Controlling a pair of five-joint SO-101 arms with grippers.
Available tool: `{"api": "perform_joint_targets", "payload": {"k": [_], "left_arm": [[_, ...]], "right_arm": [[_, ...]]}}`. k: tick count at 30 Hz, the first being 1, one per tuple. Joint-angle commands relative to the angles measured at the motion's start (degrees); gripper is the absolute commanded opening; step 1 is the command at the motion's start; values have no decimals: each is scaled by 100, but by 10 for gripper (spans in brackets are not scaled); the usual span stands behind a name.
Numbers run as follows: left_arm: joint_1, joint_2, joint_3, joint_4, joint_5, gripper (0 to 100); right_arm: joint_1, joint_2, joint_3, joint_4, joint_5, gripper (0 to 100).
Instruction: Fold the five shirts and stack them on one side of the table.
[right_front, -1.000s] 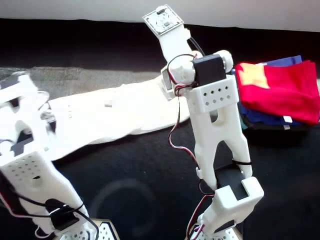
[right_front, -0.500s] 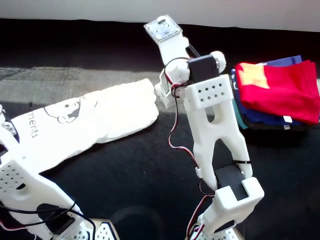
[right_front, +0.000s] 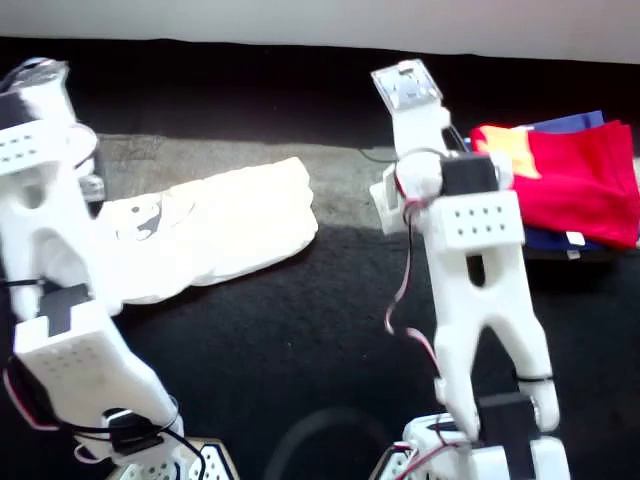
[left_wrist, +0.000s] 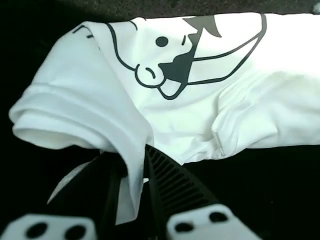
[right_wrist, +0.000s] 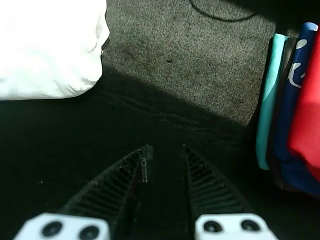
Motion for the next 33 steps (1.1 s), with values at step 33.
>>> {"api": "perform_joint_targets", "payload": {"k": [33], "left_arm": [[3644,1103,-251,-2268,774,8]], "right_arm": [[875,-3108,7811,-4374,-62,101]]}}
